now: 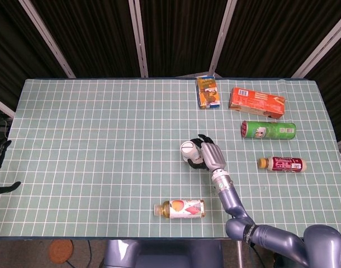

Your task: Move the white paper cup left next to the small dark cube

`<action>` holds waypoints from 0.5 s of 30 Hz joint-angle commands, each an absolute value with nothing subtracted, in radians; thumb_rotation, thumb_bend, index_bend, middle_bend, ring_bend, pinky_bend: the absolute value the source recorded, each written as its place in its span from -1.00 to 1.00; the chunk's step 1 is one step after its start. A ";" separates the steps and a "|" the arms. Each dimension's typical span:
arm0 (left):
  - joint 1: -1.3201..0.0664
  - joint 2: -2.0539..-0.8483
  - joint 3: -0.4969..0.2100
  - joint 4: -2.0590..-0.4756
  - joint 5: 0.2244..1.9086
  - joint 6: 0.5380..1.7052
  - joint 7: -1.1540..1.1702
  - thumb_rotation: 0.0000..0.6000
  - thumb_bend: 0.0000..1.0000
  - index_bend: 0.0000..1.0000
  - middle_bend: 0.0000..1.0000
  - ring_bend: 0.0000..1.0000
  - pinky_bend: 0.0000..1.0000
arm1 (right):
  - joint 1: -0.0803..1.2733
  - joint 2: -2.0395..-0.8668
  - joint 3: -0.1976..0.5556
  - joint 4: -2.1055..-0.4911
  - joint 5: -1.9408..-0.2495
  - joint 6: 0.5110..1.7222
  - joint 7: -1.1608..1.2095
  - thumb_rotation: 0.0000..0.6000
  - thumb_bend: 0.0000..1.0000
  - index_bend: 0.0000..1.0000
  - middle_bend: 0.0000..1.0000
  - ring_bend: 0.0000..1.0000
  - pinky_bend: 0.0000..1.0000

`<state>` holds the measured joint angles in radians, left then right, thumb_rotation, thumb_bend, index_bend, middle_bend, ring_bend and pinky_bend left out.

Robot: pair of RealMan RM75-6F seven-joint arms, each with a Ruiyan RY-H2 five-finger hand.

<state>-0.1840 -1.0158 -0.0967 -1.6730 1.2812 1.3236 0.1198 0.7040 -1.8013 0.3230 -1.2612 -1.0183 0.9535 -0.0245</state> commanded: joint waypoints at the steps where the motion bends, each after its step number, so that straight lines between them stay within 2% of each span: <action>1: -0.184 -1.016 -0.096 -1.674 1.281 1.324 0.121 1.00 -0.88 -1.00 -1.00 -1.00 -1.00 | 0.702 -1.798 0.323 -1.269 -1.016 0.951 -0.025 1.00 -0.45 -0.35 -0.44 -0.85 -0.81; 4: -0.184 -1.016 -0.097 -1.674 1.280 1.325 0.122 1.00 -0.88 -1.00 -1.00 -1.00 -1.00 | 0.699 -1.794 0.321 -1.281 -1.014 0.950 -0.026 1.00 -0.46 -0.43 -0.49 -0.88 -0.83; 9: -0.184 -1.016 -0.096 -1.676 1.282 1.326 0.122 1.00 -0.88 -1.00 -1.00 -1.00 -1.00 | 0.695 -1.772 0.308 -1.306 -0.998 0.924 -0.040 1.00 -0.48 -0.76 -0.72 -1.00 -0.96; 15: -0.184 -1.014 -0.096 -1.676 1.279 1.323 0.120 1.00 -0.88 -1.00 -1.00 -1.00 -1.00 | 0.684 -1.739 0.287 -1.345 -0.999 0.907 -0.047 1.00 -0.49 -0.85 -0.77 -1.00 -0.99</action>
<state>-0.1840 -1.0139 -0.0960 -1.6761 1.2795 1.3232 0.1202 0.6868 -1.7426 0.2907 -1.3407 -0.9963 0.9086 -0.0472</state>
